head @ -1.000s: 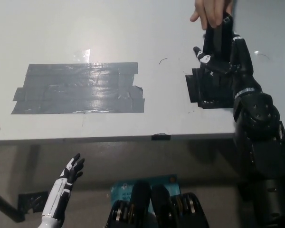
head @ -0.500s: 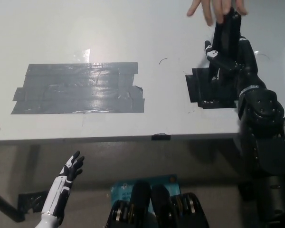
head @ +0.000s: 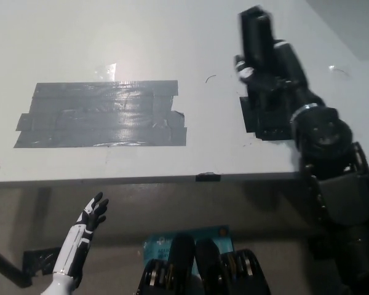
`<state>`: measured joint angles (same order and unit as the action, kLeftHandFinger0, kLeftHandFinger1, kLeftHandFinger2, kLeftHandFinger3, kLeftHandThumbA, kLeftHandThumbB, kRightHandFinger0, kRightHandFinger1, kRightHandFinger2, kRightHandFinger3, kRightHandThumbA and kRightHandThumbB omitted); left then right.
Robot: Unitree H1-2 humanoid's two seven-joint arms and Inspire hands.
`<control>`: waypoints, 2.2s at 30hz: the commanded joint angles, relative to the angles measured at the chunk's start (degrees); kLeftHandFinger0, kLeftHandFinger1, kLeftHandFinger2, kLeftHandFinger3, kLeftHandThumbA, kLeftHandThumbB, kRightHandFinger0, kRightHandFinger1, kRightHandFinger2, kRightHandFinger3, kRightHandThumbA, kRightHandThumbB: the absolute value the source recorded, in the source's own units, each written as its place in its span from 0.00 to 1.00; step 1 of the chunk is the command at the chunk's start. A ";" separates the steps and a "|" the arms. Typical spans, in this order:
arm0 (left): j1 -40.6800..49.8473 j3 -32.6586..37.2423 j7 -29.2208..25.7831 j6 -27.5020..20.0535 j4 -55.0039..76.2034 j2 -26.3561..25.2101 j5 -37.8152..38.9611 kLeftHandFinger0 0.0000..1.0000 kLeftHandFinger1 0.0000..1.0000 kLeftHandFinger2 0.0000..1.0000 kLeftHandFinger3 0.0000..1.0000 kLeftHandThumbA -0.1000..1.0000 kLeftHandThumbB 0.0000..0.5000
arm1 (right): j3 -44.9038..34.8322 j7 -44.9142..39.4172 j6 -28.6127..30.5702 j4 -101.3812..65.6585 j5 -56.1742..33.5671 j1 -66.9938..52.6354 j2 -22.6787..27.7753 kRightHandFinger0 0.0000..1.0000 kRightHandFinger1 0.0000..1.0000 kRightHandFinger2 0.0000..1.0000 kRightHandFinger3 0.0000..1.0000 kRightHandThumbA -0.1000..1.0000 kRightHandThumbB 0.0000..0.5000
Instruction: A person hands a stapler to the robot and the robot grabs it with its right hand and places it on the desk infront of it
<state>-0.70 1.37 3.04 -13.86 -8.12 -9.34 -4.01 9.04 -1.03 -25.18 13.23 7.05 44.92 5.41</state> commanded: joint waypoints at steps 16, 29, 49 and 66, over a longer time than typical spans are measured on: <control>-1.50 -0.12 0.37 -1.72 0.85 -0.26 0.35 1.00 1.00 1.00 1.00 1.00 1.00 | 19.14 -18.71 7.60 27.59 5.33 9.84 3.21 0.13 0.49 0.70 0.70 0.37 0.27; -2.29 -0.28 0.28 -1.99 0.62 -0.54 0.16 1.00 1.00 1.00 1.00 1.00 1.00 | 20.21 -19.22 14.09 35.69 9.28 11.35 8.00 0.09 0.51 0.75 0.68 0.37 0.26; -3.55 -0.58 0.20 -1.28 0.94 -0.67 0.30 1.00 1.00 1.00 1.00 1.00 1.00 | 27.94 -43.78 10.68 33.58 8.71 15.77 12.88 1.00 1.00 1.00 1.00 0.81 1.00; -4.20 -0.76 0.27 -0.96 1.26 -0.58 0.53 0.98 1.00 1.00 1.00 1.00 1.00 | 7.43 -41.24 0.98 4.62 -3.82 16.12 18.21 1.00 1.00 1.00 1.00 0.87 0.99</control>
<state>-3.63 1.14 3.04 -13.78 -8.33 -9.31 -4.02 28.85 -43.48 -17.83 30.83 12.49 58.29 20.37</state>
